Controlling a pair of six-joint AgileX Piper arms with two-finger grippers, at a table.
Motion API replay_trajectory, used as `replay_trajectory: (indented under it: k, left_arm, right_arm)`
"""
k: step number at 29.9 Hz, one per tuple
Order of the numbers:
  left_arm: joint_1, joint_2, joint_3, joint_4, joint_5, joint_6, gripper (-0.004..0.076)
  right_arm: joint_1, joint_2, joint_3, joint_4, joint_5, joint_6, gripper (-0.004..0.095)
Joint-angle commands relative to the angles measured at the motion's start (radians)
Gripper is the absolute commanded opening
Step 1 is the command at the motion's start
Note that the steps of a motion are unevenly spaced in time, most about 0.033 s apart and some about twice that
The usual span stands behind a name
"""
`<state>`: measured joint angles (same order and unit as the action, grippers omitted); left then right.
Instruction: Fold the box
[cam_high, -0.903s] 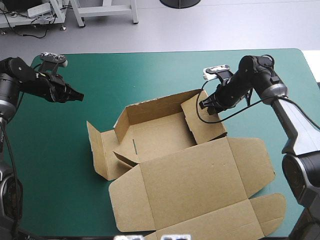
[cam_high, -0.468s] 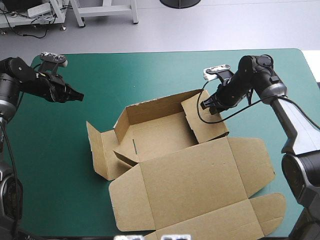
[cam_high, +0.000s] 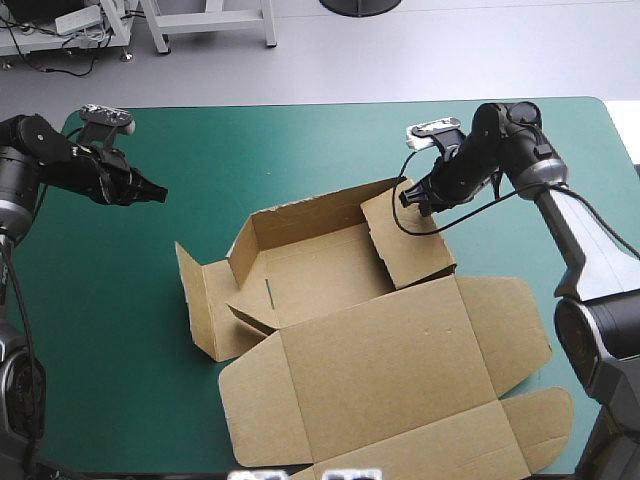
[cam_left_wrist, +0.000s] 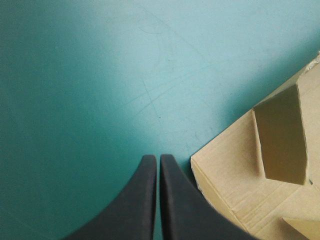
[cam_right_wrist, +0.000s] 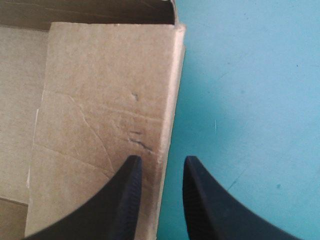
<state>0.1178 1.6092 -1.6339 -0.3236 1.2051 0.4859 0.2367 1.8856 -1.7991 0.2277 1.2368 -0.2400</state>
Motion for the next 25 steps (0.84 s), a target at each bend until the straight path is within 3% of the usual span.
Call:
replay_trajectory:
  k: [1, 25]
  left_arm:
    - [0.001, -0.035, -0.026, -0.023, -0.028, 0.0, 0.0013]
    - [0.001, -0.035, -0.026, -0.019, -0.03, -0.022, 0.0012]
  right_arm:
    - [0.0, -0.053, -0.029, 0.018, 0.013, 0.0, 0.0278]
    - [0.0, -0.031, 0.073, 0.065, 0.013, -0.044, 0.0267]
